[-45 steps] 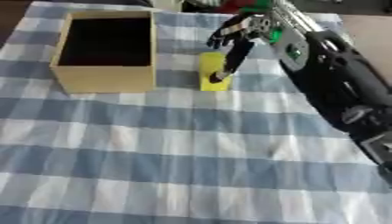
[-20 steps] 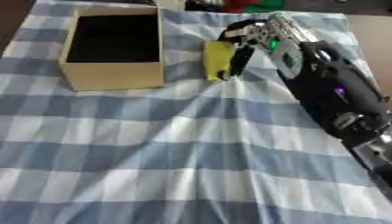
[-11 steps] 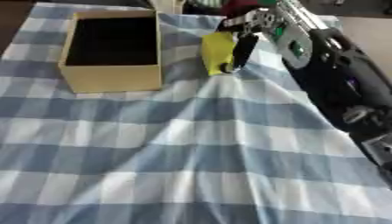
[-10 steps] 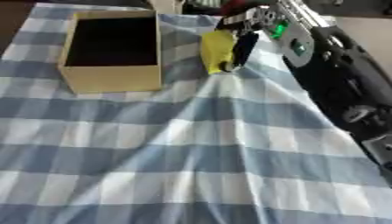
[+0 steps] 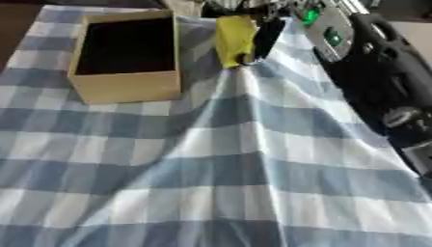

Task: Pick up objects on the table and place them in the box.

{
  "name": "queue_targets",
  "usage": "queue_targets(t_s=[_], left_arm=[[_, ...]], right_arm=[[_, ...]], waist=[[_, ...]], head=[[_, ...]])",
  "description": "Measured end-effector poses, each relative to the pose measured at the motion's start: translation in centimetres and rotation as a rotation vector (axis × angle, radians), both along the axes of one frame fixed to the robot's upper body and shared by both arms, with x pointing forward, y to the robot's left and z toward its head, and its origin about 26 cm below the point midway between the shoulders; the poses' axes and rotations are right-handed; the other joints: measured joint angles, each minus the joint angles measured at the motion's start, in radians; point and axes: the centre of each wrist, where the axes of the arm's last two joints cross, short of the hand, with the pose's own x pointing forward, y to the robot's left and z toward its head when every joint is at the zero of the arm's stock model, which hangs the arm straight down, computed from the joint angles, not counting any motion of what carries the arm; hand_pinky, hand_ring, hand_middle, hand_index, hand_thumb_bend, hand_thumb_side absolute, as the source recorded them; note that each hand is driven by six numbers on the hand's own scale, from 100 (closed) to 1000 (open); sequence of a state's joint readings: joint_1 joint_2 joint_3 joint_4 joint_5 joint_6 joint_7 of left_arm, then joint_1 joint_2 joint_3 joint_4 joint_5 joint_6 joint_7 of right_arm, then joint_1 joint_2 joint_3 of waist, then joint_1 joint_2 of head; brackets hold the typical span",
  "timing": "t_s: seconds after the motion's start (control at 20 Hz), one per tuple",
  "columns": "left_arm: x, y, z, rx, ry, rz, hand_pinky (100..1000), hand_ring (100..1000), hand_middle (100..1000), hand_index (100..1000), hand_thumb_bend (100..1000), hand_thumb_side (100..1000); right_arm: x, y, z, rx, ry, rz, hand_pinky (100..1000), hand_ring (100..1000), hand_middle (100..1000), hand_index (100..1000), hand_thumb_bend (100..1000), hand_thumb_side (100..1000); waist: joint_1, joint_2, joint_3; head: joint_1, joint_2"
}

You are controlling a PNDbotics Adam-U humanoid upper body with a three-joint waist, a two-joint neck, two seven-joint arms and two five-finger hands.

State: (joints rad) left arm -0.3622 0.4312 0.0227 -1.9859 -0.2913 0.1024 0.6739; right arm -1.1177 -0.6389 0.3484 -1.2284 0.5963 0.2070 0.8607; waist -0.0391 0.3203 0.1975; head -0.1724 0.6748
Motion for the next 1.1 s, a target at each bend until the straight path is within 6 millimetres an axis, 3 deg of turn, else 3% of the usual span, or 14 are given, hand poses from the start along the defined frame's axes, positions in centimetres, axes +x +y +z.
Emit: queue_targets(t_s=[0.5,0.65,0.8,1.05,1.1], left_arm=[[0.01,-0.01,0.03,0.000,-0.001,-0.001,955,686,526,757,100,293],[0.03,-0.04,0.11,0.000,-0.004,-0.001,955,686,526,757,100,293],[0.04,-0.07,0.18,0.000,-0.006,-0.003,955,686,526,757,100,293],[0.05,-0.07,0.20,0.000,-0.006,-0.003,954,687,525,755,100,292],[0.05,-0.07,0.20,0.000,-0.007,-0.003,954,687,525,755,100,292]], right_arm=[[0.02,0.07,-0.13,-0.020,0.022,0.001,966,1000,1000,962,100,203],[0.03,0.13,-0.20,-0.028,0.032,0.006,975,1000,1000,1000,100,200],[0.06,0.12,-0.47,-0.034,0.042,0.009,979,1000,1000,1000,100,190],[0.09,0.15,-0.68,-0.040,0.049,0.015,976,1000,899,860,100,197],[0.09,0.18,-0.66,-0.038,0.050,0.014,975,1000,883,854,100,286]], waist=[[0.000,0.000,0.001],[0.000,0.002,0.001],[0.001,0.006,0.001],[0.002,0.006,0.001],[0.003,0.006,0.001]], head=[[0.000,0.000],[0.000,-0.001],[0.001,-0.002],[0.003,-0.010],[0.003,-0.010]])
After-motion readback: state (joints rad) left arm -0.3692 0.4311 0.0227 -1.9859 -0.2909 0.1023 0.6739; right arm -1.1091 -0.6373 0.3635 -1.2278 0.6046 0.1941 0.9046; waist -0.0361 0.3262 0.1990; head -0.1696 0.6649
